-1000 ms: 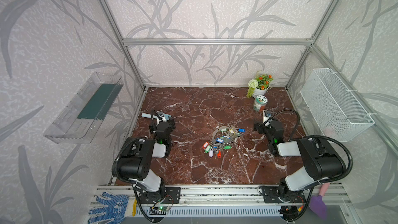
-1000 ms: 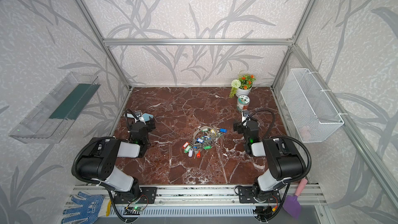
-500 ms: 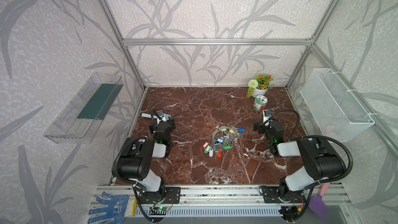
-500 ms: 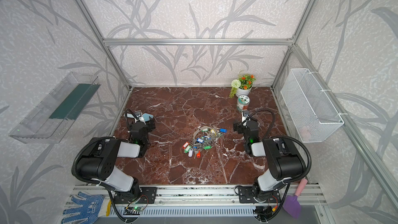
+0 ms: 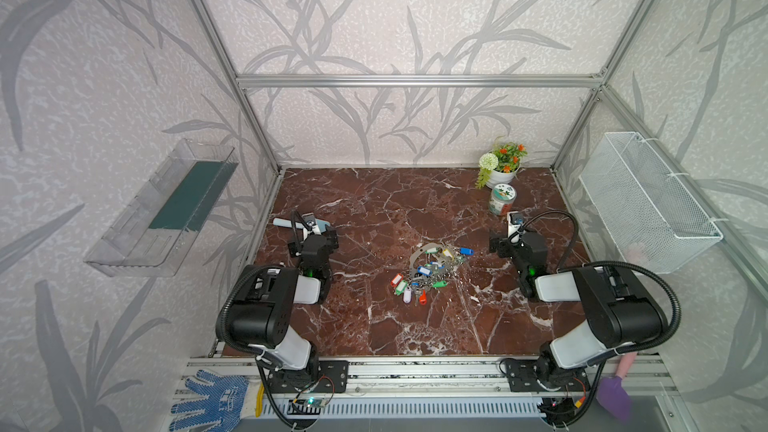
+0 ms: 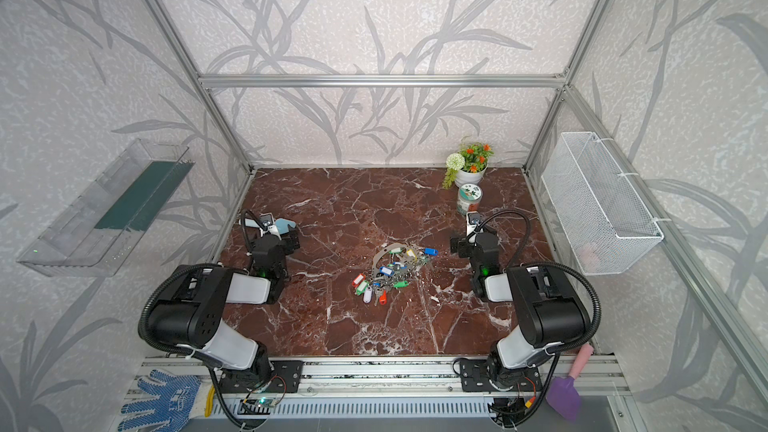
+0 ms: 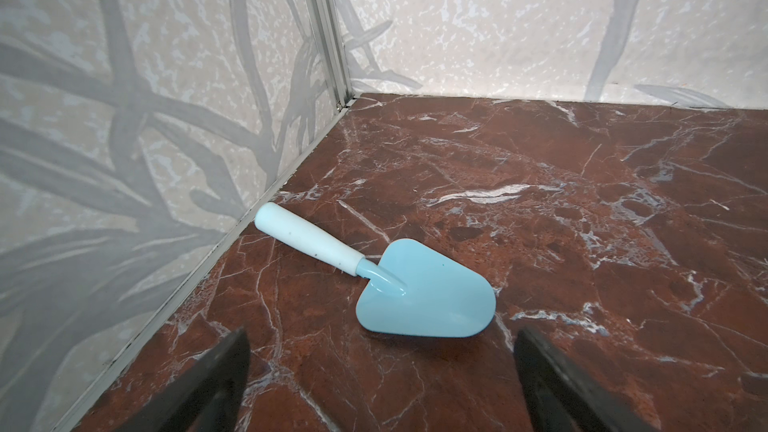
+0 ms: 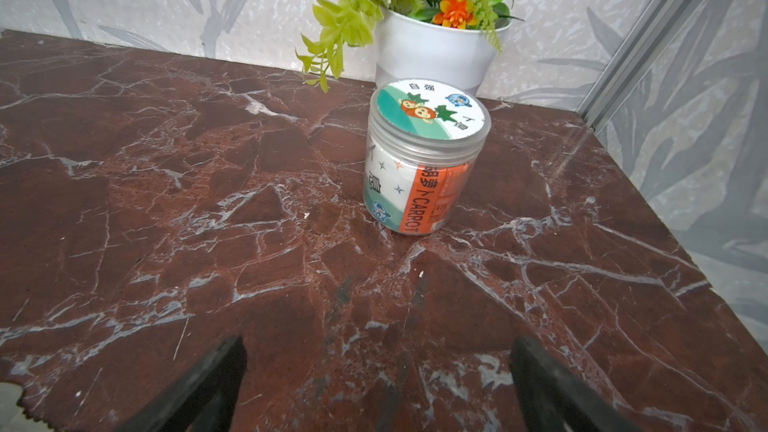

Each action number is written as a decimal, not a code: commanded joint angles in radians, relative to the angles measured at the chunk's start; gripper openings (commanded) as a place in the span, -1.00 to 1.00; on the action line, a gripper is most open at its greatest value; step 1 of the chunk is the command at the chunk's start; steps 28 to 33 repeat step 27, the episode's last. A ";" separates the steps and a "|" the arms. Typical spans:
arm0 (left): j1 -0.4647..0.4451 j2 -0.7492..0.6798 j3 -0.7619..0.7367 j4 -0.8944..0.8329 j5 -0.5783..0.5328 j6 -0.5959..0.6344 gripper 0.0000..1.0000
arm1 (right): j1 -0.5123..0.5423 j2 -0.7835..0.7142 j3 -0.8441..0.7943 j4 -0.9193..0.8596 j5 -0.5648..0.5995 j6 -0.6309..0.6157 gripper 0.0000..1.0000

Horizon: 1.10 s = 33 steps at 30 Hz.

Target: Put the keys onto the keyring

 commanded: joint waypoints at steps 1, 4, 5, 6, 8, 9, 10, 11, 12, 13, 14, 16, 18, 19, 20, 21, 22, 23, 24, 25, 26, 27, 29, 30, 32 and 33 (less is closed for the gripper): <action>0.003 0.004 0.004 0.006 0.002 -0.007 0.99 | 0.001 0.005 -0.005 0.033 0.014 -0.005 0.98; 0.005 0.005 0.003 0.007 0.002 -0.007 0.98 | 0.001 0.006 -0.005 0.033 0.013 -0.005 0.98; 0.005 0.004 0.003 0.007 0.003 -0.007 0.98 | 0.001 0.006 -0.005 0.033 0.011 -0.005 0.98; 0.004 0.004 0.003 0.007 0.003 -0.008 0.98 | 0.001 0.006 -0.005 0.033 0.013 -0.005 0.98; 0.003 0.005 0.002 0.007 0.002 -0.007 0.98 | 0.001 0.006 -0.005 0.033 0.012 -0.005 0.98; 0.004 0.005 0.002 0.007 0.002 -0.007 0.98 | 0.001 0.006 -0.005 0.033 0.011 -0.005 0.98; 0.003 0.004 0.002 0.006 0.002 -0.007 0.99 | 0.001 0.006 -0.005 0.033 0.013 -0.005 0.98; 0.003 0.005 0.003 0.007 0.002 -0.007 0.98 | 0.001 0.005 -0.005 0.033 0.012 -0.005 0.98; 0.004 0.005 0.003 0.007 0.002 -0.006 0.98 | 0.001 0.005 -0.005 0.033 0.012 -0.005 0.98; 0.003 0.005 0.003 0.006 0.002 -0.007 0.98 | 0.001 0.006 -0.004 0.033 0.012 -0.005 0.98; 0.003 0.005 0.002 0.006 0.003 -0.007 0.98 | 0.001 0.005 -0.005 0.033 0.013 -0.005 0.98; 0.004 0.005 0.003 0.006 0.002 -0.007 0.98 | 0.001 0.005 -0.005 0.033 0.013 -0.005 0.98; 0.004 0.005 0.003 0.007 0.002 -0.007 0.98 | 0.001 0.006 -0.005 0.033 0.012 -0.005 0.98; 0.004 0.004 0.003 0.007 0.002 -0.007 0.98 | 0.001 0.006 -0.005 0.033 0.012 -0.006 0.98; 0.004 0.005 0.002 0.007 0.002 -0.007 0.98 | 0.000 0.006 -0.001 0.027 0.009 -0.004 0.98; 0.004 0.005 0.003 0.006 0.003 -0.008 0.98 | -0.002 0.007 0.007 0.016 0.009 0.003 0.98; 0.003 0.005 0.002 0.007 0.003 -0.007 0.98 | -0.014 0.004 0.010 0.007 -0.012 0.009 0.98; 0.004 0.005 0.003 0.007 0.003 -0.007 0.98 | -0.020 0.004 0.010 0.004 -0.024 0.014 0.98; 0.003 0.005 0.003 0.007 0.002 -0.008 0.98 | -0.018 0.004 0.008 0.008 -0.023 0.012 0.98; 0.004 0.005 0.003 0.007 0.002 -0.006 0.98 | -0.019 0.004 0.006 0.011 -0.023 0.010 0.98; 0.003 0.005 0.004 0.007 0.003 -0.007 0.98 | -0.017 0.006 0.003 0.019 -0.025 0.005 0.98; 0.003 0.004 0.003 0.006 0.002 -0.007 0.98 | -0.014 0.006 0.005 0.013 -0.028 0.003 0.98; 0.003 0.004 0.003 0.006 0.002 -0.007 0.98 | -0.014 0.006 0.005 0.013 -0.028 0.003 0.98; 0.003 0.004 0.003 0.006 0.002 -0.007 0.98 | -0.014 0.006 0.005 0.013 -0.028 0.003 0.98; 0.003 0.004 0.003 0.006 0.002 -0.007 0.98 | -0.014 0.006 0.005 0.013 -0.028 0.003 0.98; 0.003 0.004 0.003 0.006 0.002 -0.007 0.98 | -0.014 0.006 0.005 0.013 -0.028 0.003 0.98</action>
